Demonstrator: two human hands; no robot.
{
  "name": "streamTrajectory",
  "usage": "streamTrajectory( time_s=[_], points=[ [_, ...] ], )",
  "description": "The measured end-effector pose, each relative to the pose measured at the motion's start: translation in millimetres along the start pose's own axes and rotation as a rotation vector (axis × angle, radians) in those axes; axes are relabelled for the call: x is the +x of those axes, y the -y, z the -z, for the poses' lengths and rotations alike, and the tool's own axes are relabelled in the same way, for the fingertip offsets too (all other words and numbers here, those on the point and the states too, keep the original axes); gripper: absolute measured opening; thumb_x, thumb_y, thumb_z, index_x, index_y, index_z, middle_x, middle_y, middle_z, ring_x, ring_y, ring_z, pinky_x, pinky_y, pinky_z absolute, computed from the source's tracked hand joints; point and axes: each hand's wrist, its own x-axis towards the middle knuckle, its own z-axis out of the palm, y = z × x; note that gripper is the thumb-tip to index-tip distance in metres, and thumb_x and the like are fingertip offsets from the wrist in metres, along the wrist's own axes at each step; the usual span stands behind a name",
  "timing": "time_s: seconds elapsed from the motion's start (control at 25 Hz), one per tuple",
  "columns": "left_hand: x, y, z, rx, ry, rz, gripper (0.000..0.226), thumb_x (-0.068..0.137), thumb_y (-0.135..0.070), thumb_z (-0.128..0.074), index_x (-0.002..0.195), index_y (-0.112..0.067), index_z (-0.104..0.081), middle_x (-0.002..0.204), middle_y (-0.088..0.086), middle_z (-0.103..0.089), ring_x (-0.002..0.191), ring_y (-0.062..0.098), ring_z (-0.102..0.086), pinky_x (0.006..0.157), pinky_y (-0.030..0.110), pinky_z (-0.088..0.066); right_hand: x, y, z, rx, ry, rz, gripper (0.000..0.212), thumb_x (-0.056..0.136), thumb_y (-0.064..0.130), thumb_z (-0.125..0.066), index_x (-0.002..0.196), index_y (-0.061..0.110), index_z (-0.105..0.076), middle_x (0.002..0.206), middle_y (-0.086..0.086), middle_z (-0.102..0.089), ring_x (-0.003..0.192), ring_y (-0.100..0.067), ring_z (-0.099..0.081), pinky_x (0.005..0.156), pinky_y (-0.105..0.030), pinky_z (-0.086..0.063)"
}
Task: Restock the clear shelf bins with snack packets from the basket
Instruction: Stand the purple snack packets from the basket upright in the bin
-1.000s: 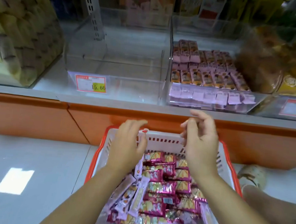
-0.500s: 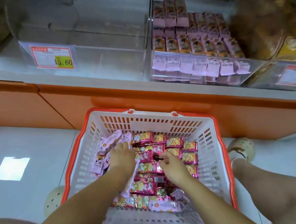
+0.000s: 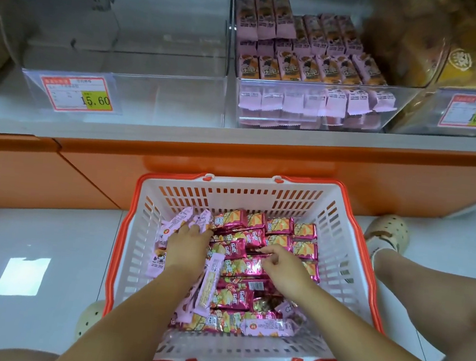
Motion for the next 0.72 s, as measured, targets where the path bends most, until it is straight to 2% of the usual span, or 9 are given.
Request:
streamTrajectory(
  time_s=[0.12, 0.24, 0.32, 0.36, 0.4, 0.44, 0.52, 0.64, 0.72],
  points=[
    [-12, 8, 7, -0.437, -0.089, 0.09, 0.04, 0.091, -0.021, -0.06, 0.129, -0.034, -0.057, 0.125, -0.004, -0.061, 0.12, 0.022, -0.047, 0.093, 0.036, -0.046, 5, -1, 5, 0.017, -0.033, -0.005, 0.03, 0.1, 0.024, -0.046, 0.13, 0.021, -0.05, 0.078, 0.004, -0.053, 0.046, -0.007, -0.037, 0.044, -0.019, -0.031],
    [-27, 10, 20, -0.831, -0.022, 0.065, 0.032, 0.094, -0.018, -0.06, 0.122, -0.032, -0.061, 0.127, -0.01, -0.058, 0.121, 0.013, -0.051, 0.1, 0.032, -0.044, 11, 6, 2, 0.09, -0.035, 0.005, 0.034, 0.099, 0.021, -0.048, 0.134, 0.023, -0.048, 0.089, 0.0, -0.057, 0.048, -0.008, -0.038, 0.045, -0.021, -0.034],
    [-39, 9, 29, -0.987, 0.072, -0.018, 0.034, 0.094, -0.009, -0.059, 0.118, -0.033, -0.06, 0.13, -0.016, -0.056, 0.12, 0.003, -0.052, 0.106, 0.03, -0.041, 10, 14, -1, 0.149, -0.005, 0.053, 0.047, 0.097, 0.014, -0.052, 0.14, 0.03, -0.041, 0.115, -0.001, -0.056, 0.05, -0.01, -0.042, 0.045, -0.022, -0.037],
    [-45, 7, 31, -1.033, 0.105, -0.045, 0.037, 0.093, -0.005, -0.059, 0.117, -0.034, -0.059, 0.127, -0.018, -0.057, 0.118, -0.001, -0.053, 0.106, 0.031, -0.042, 8, 17, -4, 0.164, 0.025, 0.094, 0.057, 0.096, 0.011, -0.054, 0.143, 0.036, -0.036, 0.13, 0.001, -0.048, 0.054, -0.013, -0.049, 0.046, -0.022, -0.04],
    [-50, 5, 33, -1.069, 0.134, -0.057, 0.04, 0.092, -0.002, -0.059, 0.116, -0.034, -0.059, 0.123, -0.019, -0.06, 0.116, -0.004, -0.054, 0.104, 0.032, -0.044, 6, 18, -7, 0.154, 0.062, 0.13, 0.066, 0.094, 0.009, -0.058, 0.145, 0.04, -0.032, 0.137, 0.005, -0.038, 0.066, -0.018, -0.059, 0.049, -0.022, -0.043],
    [-54, 4, 34, -1.104, 0.159, -0.06, 0.041, 0.092, 0.0, -0.059, 0.116, -0.033, -0.059, 0.119, -0.018, -0.062, 0.114, -0.004, -0.055, 0.101, 0.033, -0.046, 4, 19, -9, 0.106, 0.096, 0.155, 0.07, 0.092, 0.009, -0.061, 0.145, 0.042, -0.031, 0.138, 0.008, -0.031, 0.086, -0.023, -0.064, 0.056, -0.021, -0.047],
    [-59, 2, 39, -1.155, 0.198, -0.045, 0.041, 0.092, 0.001, -0.059, 0.116, -0.031, -0.059, 0.113, -0.016, -0.066, 0.112, 0.0, -0.058, 0.098, 0.036, -0.048, 2, 16, -10, -0.052, 0.098, 0.174, 0.062, 0.089, 0.014, -0.067, 0.14, 0.039, -0.042, 0.139, 0.005, -0.032, 0.119, -0.025, -0.053, 0.079, -0.021, -0.047],
    [-57, 4, 46, -1.285, 0.15, 0.033, 0.038, 0.092, -0.004, -0.06, 0.116, -0.033, -0.058, 0.114, -0.013, -0.067, 0.11, 0.007, -0.06, 0.096, 0.04, -0.049, -6, 11, -2, -0.231, 0.012, 0.18, 0.046, 0.085, 0.033, -0.072, 0.128, 0.032, -0.056, 0.139, -0.003, -0.043, 0.122, -0.024, -0.049, 0.099, -0.032, -0.042],
    [-53, 1, 53, -1.427, 0.135, 0.133, 0.039, 0.09, -0.014, -0.067, 0.122, -0.033, -0.056, 0.124, -0.007, -0.062, 0.113, 0.015, -0.061, 0.098, 0.04, -0.05, -16, 14, 5, -0.177, -0.051, 0.182, 0.049, 0.083, 0.037, -0.072, 0.128, 0.024, -0.057, 0.131, 0.0, -0.051, 0.114, -0.019, -0.052, 0.094, -0.031, -0.042]
  ],
)
